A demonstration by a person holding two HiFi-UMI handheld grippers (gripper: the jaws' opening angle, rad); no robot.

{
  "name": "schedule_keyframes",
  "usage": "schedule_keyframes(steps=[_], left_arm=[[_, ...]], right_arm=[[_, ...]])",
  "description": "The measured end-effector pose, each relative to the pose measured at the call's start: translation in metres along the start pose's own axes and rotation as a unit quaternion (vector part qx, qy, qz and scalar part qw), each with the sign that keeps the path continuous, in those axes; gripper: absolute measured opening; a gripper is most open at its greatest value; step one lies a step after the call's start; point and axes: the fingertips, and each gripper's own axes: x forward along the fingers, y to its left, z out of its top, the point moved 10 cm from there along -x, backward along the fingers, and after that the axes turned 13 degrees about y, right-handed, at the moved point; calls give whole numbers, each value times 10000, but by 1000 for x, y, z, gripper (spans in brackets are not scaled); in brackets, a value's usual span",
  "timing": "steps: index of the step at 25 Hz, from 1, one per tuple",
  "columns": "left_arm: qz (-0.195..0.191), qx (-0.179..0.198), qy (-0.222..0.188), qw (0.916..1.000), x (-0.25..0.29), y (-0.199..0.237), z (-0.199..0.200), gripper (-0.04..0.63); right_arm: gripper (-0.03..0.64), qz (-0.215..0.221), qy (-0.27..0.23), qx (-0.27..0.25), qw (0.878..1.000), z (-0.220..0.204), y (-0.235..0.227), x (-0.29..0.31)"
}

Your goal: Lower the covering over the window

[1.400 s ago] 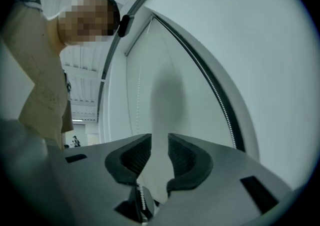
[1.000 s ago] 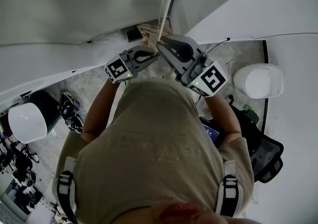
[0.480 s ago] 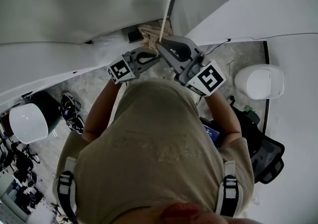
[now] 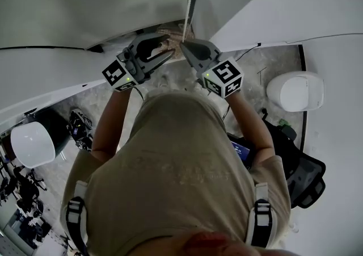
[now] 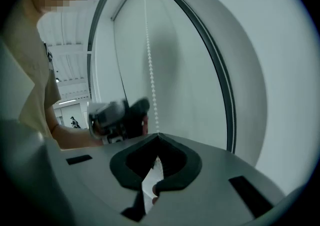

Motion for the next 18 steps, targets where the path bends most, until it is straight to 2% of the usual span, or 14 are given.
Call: schedule_keyframes(steps=[3,4,5,6,9,12,18], left_arm=[[316,313,57,9990,23,5,55,151],[366,332,145,9987,30,5,66,130],[384,330,240,9984,36,5,73,67],[365,316,314,9983,40,3,77,38],[237,216,309,9990,45,1,78,32],[272,147,250,9992,43,3,77,31],[533,465,517,9962,42,0,75,25]], right_arm=[[9,96,92,87,9999,-8,-3,3],[9,86,87,75,9999,-8,-2,2],[9,77,83,86,9999,-8,-2,1],[9,75,83,118,9999,-8,-1,0],[9,74,78,192,9998,-8,-1,-5],[9,79,60,200,9998,-8,-2,-4],[9,116,212,133,9996,-10,0,0]])
